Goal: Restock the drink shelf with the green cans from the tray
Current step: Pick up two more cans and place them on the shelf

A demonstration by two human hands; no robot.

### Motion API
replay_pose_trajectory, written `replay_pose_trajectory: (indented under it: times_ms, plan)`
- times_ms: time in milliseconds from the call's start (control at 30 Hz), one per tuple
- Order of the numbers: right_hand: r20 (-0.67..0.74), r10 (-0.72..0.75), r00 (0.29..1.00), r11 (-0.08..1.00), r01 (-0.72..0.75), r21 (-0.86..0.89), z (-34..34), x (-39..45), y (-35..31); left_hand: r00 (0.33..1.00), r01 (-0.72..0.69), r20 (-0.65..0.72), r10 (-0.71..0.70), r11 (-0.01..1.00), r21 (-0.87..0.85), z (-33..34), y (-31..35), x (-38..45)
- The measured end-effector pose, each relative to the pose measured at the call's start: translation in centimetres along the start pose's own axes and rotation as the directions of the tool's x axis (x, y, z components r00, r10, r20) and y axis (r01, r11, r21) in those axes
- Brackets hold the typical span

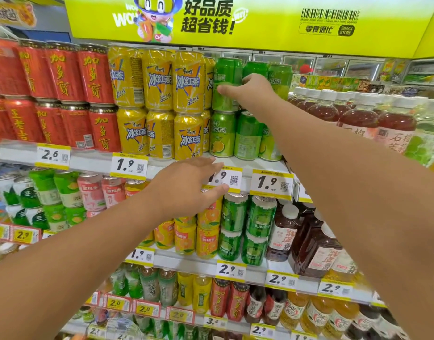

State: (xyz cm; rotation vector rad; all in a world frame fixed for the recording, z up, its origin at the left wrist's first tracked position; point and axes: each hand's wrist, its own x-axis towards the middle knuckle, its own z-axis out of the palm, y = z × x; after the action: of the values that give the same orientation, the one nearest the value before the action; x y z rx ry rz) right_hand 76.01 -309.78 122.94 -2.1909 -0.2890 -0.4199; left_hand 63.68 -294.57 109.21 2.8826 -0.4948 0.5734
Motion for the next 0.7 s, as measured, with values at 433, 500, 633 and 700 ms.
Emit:
replay_pose_trajectory:
  times_ms: [433,500,633,700]
  plan:
    - [0.193,-0.516,0.835,0.755,0.549,-0.359,0.5,-18.3,12.2,0.993,-0.022,-0.115,0.025,0.999,0.027,2.5,0.4,-1.7]
    - [0.288,-0.499,0.817,0.739,0.575,-0.352,0.5,-20.7,13.9,0.995,0.012,-0.101,-0.007,0.999,0.043,2.7,0.8,-2.5]
    - [0.403,-0.428,0.809,0.739,0.570,-0.359,1.0,-24.1,15.9,0.998,0.052,-0.031,-0.050,0.996,0.067,3.5,1.4,-4.8]
    - [0.444,-0.391,0.806,0.727,0.566,-0.389,1.5,-25.0,16.7,0.998,0.062,-0.004,-0.062,0.994,0.091,4.1,1.9,-6.3]
